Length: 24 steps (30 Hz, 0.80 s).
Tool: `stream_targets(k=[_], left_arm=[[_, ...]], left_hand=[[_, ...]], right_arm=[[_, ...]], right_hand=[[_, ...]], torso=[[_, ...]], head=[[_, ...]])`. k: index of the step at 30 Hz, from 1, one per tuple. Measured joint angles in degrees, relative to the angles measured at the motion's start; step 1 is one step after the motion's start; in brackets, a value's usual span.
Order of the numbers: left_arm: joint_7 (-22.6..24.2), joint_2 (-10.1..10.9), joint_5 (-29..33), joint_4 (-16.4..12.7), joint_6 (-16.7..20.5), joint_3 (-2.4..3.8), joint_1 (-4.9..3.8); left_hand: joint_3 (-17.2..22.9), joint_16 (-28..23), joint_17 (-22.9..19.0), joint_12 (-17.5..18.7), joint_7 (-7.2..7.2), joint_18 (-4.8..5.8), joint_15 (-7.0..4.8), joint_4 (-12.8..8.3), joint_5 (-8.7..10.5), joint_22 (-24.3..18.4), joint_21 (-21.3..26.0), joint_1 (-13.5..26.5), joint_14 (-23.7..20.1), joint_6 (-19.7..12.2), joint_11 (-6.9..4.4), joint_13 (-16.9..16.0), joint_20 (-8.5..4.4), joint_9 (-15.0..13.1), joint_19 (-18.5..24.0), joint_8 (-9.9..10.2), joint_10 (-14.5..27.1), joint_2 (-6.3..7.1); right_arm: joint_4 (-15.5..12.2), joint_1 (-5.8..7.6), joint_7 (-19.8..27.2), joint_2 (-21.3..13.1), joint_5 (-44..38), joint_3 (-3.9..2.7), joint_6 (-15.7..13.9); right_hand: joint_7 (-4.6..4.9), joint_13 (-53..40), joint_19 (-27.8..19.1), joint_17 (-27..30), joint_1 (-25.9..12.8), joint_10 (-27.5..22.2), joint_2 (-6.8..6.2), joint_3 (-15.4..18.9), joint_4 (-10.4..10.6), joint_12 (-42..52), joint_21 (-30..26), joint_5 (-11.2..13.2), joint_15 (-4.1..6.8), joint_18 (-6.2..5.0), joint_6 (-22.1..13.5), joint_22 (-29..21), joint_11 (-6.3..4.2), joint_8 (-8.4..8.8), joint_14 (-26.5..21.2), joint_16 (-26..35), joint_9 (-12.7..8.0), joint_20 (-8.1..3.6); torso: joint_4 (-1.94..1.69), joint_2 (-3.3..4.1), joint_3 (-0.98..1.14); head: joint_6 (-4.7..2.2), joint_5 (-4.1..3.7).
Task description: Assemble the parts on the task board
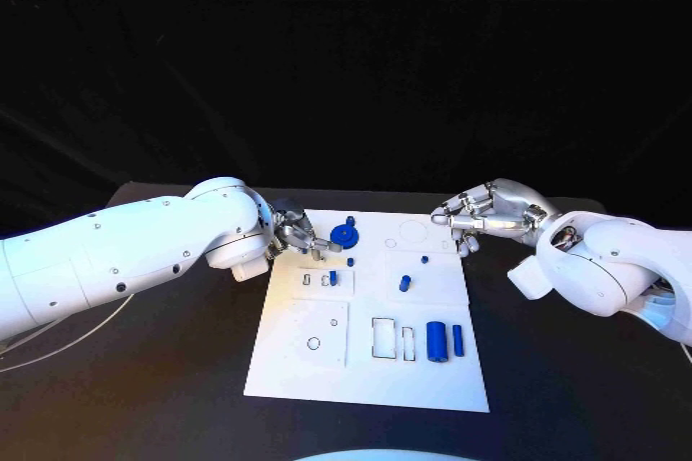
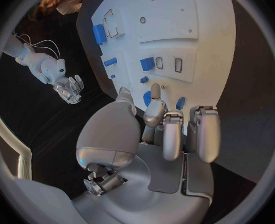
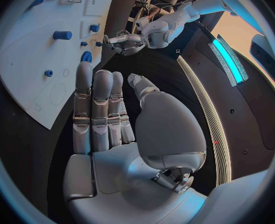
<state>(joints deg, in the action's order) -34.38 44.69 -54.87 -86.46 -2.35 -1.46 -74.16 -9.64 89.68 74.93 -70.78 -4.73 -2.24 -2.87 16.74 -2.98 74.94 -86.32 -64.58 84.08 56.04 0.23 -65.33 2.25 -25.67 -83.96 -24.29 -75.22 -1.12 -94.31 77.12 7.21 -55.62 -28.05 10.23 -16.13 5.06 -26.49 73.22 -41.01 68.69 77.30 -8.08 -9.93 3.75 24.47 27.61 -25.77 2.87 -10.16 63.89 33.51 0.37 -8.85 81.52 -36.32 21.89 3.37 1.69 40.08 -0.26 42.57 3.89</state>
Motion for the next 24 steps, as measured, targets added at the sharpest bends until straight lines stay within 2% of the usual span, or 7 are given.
stream_targets(k=[6, 9, 15, 24], left_arm=[[-3.0, -1.9, -0.4, 0.7, -0.7, -0.52, -0.58], [-3.8, -2.7, -0.5, 1.0, -1.4, -0.79, -0.72], [-4.7, -3.9, -0.8, 1.9, -3.0, -1.22, -0.83], [-5.3, -5.3, -1.2, 3.0, -5.3, -1.84, -0.86]], left_hand=[[0.0, 0.0, 0.0, 0.6, 0.16, 0.00, 0.00, 0.0, 0.00, 0.0, -0.2, 0.0, 0.0, -0.2, 0.11, 1.0, 0.00, -0.1, 0.0, 0.0, 0.5, 0.00], [0.0, 0.0, 0.0, 0.6, -0.05, 0.00, 0.00, 0.0, 0.00, 0.0, -0.2, 0.0, 0.0, -0.4, 0.30, 1.2, 0.00, -0.2, 0.0, 0.0, 0.7, 0.00], [0.0, 0.0, 0.0, 0.6, 0.14, 0.00, 0.00, 0.0, 0.00, 0.0, -0.2, 0.0, 0.0, -0.6, 0.30, 1.2, 0.00, -0.3, 0.0, 0.0, 0.7, 0.00], [0.0, 0.0, 0.0, 0.9, -0.05, 0.00, 0.01, 0.0, 0.00, 0.0, -0.2, -0.3, 0.0, -0.8, 0.30, 1.2, 0.00, -0.4, 0.0, 0.0, 0.7, -0.31]], right_arm=[[0.1, 0.00, -0.6, 0.3, -1.9, 0.00, -1.2], [0.1, 0.00, -0.8, 0.4, -2.6, 0.01, -1.6], [0.0, 0.00, -1.1, 0.5, -3.3, 0.01, -2.1], [-0.2, -0.01, -1.3, 0.6, -3.9, 0.01, -2.4]], right_hand=[[0.22, -4.2, -1.5, -1.7, 0.4, -3.2, 0.40, 0.9, 0.0, 1.3, 0.2, -1.3, -0.50, 0.00, -1.8, 1.0, 0.61, -0.26, -2.7, 0.0, 2.7, 0.32], [0.47, -4.9, -1.7, -2.1, 0.6, -3.5, 0.61, 0.9, 0.0, 1.3, 0.5, -1.3, -0.56, 0.00, -2.1, 1.2, 0.56, -0.45, -3.2, 0.0, 3.2, 0.52], [0.29, -5.6, -2.1, -3.0, 0.6, -3.8, 0.61, 1.0, -0.1, 1.5, 0.5, -1.3, -0.51, 0.00, -2.3, 1.4, 0.62, -0.67, -3.5, 0.0, 3.9, 0.52], [0.26, -8.1, -2.1, -8.6, 1.1, -4.1, 1.06, 1.2, -0.3, 3.2, 1.8, -1.3, -0.51, 0.00, -2.7, 2.6, 0.31, -1.90, -3.5, -6.1, 6.0, 0.52]], torso=[[-0.03, 0.02, 0.03], [-0.03, 0.02, 0.03], [-0.03, 0.03, 0.03], [-0.03, 0.05, -0.04]], head=[[0.29, -0.09], [0.46, -0.02], [0.71, 0.06], [0.96, 0.19]])
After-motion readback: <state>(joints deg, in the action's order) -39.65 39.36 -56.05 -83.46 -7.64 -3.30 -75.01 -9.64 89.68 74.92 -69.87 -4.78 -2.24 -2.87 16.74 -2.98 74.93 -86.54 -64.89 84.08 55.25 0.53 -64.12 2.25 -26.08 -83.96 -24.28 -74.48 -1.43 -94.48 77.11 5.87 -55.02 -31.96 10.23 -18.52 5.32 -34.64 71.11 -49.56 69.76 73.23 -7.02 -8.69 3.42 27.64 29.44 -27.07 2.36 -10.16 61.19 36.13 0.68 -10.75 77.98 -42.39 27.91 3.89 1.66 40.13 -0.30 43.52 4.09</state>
